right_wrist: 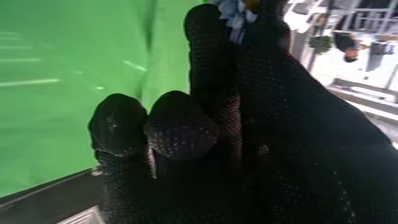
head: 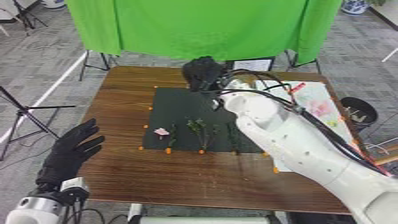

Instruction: Arrange flowers

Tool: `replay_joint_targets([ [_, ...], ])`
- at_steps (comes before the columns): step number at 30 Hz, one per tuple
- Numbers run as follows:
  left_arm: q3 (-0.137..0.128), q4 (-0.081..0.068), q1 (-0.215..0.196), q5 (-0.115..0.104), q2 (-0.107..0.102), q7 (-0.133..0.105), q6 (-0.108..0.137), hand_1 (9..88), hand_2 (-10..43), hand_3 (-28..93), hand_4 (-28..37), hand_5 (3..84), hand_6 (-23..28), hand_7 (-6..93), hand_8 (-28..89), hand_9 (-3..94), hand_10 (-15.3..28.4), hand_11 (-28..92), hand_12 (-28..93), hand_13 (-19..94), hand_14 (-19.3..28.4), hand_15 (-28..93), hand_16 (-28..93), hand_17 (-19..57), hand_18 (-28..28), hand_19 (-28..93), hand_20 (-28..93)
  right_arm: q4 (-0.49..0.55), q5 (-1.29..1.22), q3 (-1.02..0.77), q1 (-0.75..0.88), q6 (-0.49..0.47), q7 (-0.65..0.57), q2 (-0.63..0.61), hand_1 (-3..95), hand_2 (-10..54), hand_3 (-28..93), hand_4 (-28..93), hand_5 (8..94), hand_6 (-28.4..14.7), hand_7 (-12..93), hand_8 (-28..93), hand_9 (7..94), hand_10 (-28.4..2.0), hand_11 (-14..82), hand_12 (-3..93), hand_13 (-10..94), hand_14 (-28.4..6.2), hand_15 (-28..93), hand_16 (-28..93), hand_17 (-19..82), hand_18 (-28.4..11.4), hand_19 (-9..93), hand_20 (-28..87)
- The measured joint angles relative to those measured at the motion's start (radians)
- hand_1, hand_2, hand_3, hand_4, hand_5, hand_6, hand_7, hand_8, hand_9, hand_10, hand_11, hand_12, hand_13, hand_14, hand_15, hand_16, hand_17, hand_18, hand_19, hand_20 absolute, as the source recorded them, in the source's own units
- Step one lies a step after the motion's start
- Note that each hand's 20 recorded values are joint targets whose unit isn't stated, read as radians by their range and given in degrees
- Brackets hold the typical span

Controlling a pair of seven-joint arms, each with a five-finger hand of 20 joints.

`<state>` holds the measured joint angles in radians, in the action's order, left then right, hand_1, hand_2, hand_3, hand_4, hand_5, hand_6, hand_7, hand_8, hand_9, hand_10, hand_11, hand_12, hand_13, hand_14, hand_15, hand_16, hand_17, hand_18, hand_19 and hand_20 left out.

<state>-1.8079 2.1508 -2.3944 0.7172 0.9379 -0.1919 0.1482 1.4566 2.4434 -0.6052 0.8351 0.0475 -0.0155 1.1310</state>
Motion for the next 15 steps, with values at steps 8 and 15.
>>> replay_joint_targets([
  [8, 0.006, 0.001, 0.0, 0.0, -0.008, -0.012, 0.01, 30.5, 3.4, 61, -19.7, 30.6, 6.3, 16.8, -8, 24.4, 14.0, 18, 18, 20, 19.2, 34, 0, -10.1, 25.6, 43, 8, -0.15, 0.082, 0.058, -0.01, -0.014, 0.037, 0.163, 49.7, -9.5, 83, -28, 69.7, 4.2, 49, 3, 91.5, -0.6, 10.5, 46.2, 76, -3.4, 78, 33, 42, -18.8, 93, 57],
  [15, 0.015, 0.001, 0.008, 0.0, -0.018, -0.017, 0.012, 29.9, 3.2, 61, -17.8, 30.0, 6.3, 16.0, -8, 23.8, 14.0, 17, 19, 19, 19.3, 33, 0, -10.2, 25.7, 44, 7, -0.2, 0.123, 0.09, -0.013, -0.014, 0.04, 0.21, 49.8, -9.5, 83, -28, 69.7, 4.2, 49, 3, 91.6, -0.6, 10.6, 45.9, 76, -3.3, 79, 33, 42, -18.7, 93, 58],
])
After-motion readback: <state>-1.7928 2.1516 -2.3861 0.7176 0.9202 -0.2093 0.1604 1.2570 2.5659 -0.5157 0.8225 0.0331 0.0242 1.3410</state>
